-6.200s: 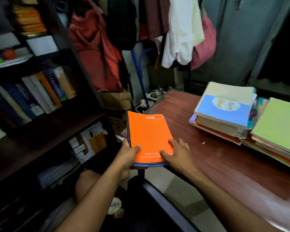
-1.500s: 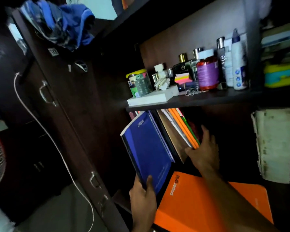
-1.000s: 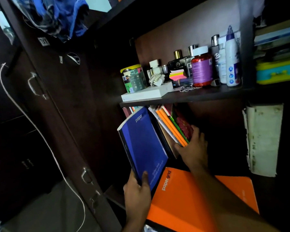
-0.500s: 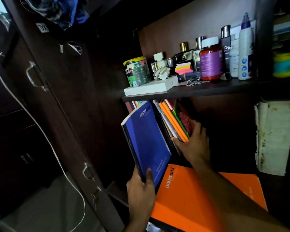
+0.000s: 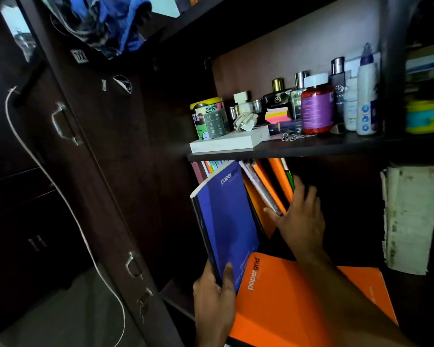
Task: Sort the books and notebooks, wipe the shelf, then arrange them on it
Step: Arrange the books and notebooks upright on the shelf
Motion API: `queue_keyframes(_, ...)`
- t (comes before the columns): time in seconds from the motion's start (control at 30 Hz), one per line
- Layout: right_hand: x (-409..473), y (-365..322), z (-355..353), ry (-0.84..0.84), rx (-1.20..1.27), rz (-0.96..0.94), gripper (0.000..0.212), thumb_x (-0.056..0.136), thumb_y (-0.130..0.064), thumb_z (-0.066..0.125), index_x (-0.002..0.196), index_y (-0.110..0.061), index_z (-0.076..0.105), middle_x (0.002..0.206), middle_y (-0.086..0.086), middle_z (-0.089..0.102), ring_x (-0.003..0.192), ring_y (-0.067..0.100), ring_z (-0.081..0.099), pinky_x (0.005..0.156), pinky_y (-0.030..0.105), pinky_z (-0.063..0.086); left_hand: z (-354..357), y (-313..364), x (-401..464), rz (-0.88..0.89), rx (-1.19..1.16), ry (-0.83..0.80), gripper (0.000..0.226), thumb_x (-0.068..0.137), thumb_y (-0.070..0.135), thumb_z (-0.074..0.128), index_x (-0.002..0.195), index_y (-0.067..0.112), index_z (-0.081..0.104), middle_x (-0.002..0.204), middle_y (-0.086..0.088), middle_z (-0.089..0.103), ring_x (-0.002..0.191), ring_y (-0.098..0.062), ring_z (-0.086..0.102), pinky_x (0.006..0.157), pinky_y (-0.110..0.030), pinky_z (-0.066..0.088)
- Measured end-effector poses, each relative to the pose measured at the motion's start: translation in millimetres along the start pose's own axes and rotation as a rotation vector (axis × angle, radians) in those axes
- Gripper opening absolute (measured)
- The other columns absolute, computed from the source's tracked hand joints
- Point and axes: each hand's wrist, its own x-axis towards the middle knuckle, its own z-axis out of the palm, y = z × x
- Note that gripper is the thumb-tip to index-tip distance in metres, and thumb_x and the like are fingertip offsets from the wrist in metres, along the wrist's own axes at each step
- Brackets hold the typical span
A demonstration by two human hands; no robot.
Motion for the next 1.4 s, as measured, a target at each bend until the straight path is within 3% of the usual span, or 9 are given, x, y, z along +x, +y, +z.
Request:
queue_keyframes(0.17, 5, 6, -9, -0.041, 0.141, 0.071, 0.102, 0.074, -0.03, 0.086, 0.153, -0.024, 0.022, 0.145, 0.015, 0.043, 0.127, 0.039, 0.05, 0.089, 0.05, 0.051, -1, 2, -1, 0.006, 0.013, -0.015, 0.041, 0.1, 0.039, 0.058, 0.14, 0.029, 0.057, 0.111, 0.032, 0.06, 0.1, 0.01, 0.061, 0.084, -0.003, 0.042)
queue_keyframes(0.27, 2, 13, -18, -0.043, 0.231, 0.12, 0.106, 0.072, -0.024, 0.089, 0.153, -0.024, 0.021, 0.148, 0.012, 0.044, 0.13, 0.037, 0.052, 0.095, 0.051, 0.05, -1, 4, 0, 0.014, 0.036, -0.056, 0.046, 0.099, 0.046, 0.055, 0.144, 0.033, 0.051, 0.12, 0.022, 0.061, 0.109, 0.0, 0.063, 0.093, -0.013, 0.047)
queue_keyframes(0.5, -2, 12, -37, -0.22, 0.193, 0.19, 0.104, 0.074, -0.032, 0.086, 0.149, -0.027, 0.015, 0.144, 0.012, 0.049, 0.122, 0.04, 0.057, 0.093, 0.052, 0.05, -4, 11, -9, 0.128, 0.196, -0.218, 0.064, 0.094, 0.066, 0.043, 0.148, 0.032, 0.049, 0.134, 0.009, 0.064, 0.125, -0.009, 0.058, 0.092, 0.0, 0.033)
queue_keyframes(0.73, -6, 27, -42, -0.306, 0.093, 0.177, 0.095, 0.087, -0.049, 0.072, 0.153, -0.019, 0.011, 0.136, 0.016, 0.057, 0.114, 0.042, 0.062, 0.091, 0.048, 0.05, -5, 10, 5, 0.069, 0.109, -0.224, 0.039, 0.098, 0.035, 0.062, 0.136, 0.03, 0.055, 0.115, 0.026, 0.059, 0.114, 0.0, 0.056, 0.081, 0.008, 0.03)
queue_keyframes(0.83, -3, 30, -40, -0.305, 0.097, 0.165, 0.092, 0.088, -0.049, 0.07, 0.154, -0.018, 0.012, 0.137, 0.016, 0.058, 0.114, 0.042, 0.062, 0.091, 0.047, 0.051, -3, 2, 11, 0.007, 0.034, -0.222, 0.035, 0.095, 0.04, 0.065, 0.128, 0.038, 0.054, 0.113, 0.035, 0.06, 0.108, 0.008, 0.06, 0.083, 0.001, 0.039)
queue_keyframes(1.07, 0, 33, -43, -0.313, 0.154, 0.206, 0.103, 0.08, -0.054, 0.076, 0.155, -0.02, 0.014, 0.134, 0.014, 0.06, 0.114, 0.04, 0.063, 0.093, 0.049, 0.053, 6, 6, 10, -0.018, 0.041, -0.201, 0.034, 0.092, 0.06, 0.059, 0.123, 0.047, 0.051, 0.118, 0.024, 0.065, 0.116, -0.009, 0.063, 0.103, -0.034, 0.05)
queue_keyframes(1.2, -1, 34, -43, -0.325, 0.153, 0.193, 0.1, 0.084, -0.055, 0.073, 0.156, -0.02, 0.014, 0.137, 0.015, 0.058, 0.117, 0.039, 0.062, 0.094, 0.05, 0.052, 20, 12, 24, -0.049, -0.018, -0.069, 0.052, 0.075, 0.085, 0.058, 0.114, 0.051, 0.06, 0.108, 0.02, 0.073, 0.095, -0.015, 0.073, 0.085, -0.045, 0.06)
queue_keyframes(1.33, -2, 35, -40, -0.337, 0.156, 0.176, 0.096, 0.09, -0.054, 0.067, 0.158, -0.022, 0.007, 0.146, 0.014, 0.052, 0.122, 0.038, 0.059, 0.097, 0.052, 0.051, 50, 30, 32, -0.015, -0.051, -0.154, 0.028, 0.087, 0.051, 0.073, 0.11, 0.041, 0.06, 0.111, 0.01, 0.073, 0.065, -0.018, 0.073, 0.059, -0.043, 0.062)
queue_keyframes(1.4, -3, 35, -39, -0.328, 0.158, 0.168, 0.095, 0.091, -0.054, 0.066, 0.158, -0.023, 0.007, 0.148, 0.014, 0.05, 0.124, 0.037, 0.058, 0.098, 0.051, 0.051, 54, 36, 33, 0.003, -0.126, -0.18, 0.046, 0.087, 0.041, 0.078, 0.126, 0.038, 0.055, 0.117, 0.014, 0.069, 0.068, -0.017, 0.074, 0.057, -0.039, 0.062)
